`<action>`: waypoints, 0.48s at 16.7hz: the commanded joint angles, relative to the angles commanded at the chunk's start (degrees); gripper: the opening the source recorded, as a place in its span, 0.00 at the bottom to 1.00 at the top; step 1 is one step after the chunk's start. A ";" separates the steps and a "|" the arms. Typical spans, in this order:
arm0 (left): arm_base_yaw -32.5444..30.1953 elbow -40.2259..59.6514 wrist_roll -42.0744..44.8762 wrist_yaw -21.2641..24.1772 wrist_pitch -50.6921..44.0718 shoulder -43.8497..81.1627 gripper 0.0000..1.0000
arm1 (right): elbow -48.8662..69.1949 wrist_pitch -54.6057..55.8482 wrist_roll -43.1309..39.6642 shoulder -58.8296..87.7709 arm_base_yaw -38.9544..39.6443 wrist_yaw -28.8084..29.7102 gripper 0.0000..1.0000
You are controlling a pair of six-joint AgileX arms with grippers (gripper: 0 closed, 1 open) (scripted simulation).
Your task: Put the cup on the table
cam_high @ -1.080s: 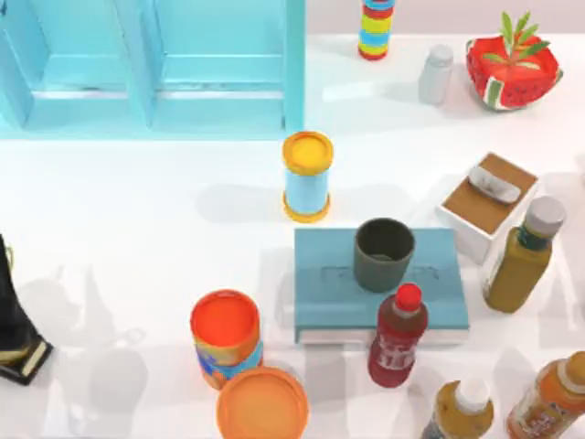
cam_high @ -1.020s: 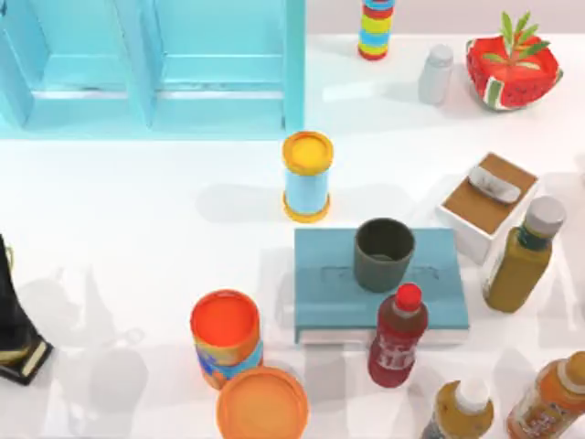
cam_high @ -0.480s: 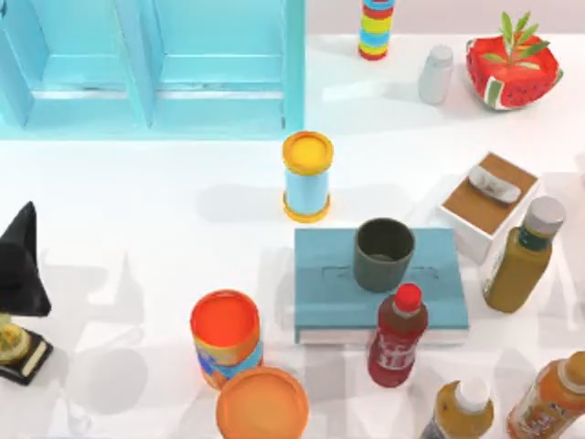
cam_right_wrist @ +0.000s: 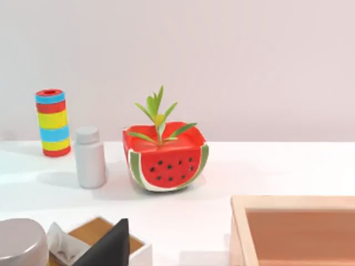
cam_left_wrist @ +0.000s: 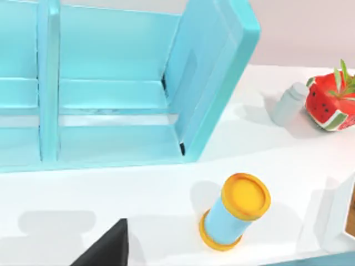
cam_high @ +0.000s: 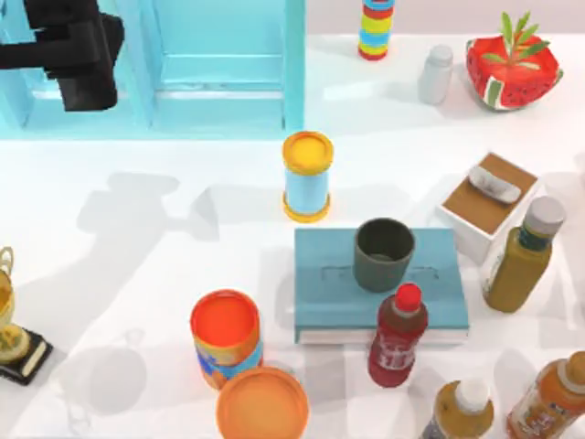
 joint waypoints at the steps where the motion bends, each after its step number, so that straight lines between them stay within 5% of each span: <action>1: -2.29 7.09 -2.10 -0.53 -3.37 5.37 1.00 | 0.00 0.00 0.00 0.00 0.00 0.00 1.00; 8: -16.92 54.75 -17.30 -3.81 -27.07 45.99 1.00 | 0.00 0.00 0.00 0.00 0.00 0.00 1.00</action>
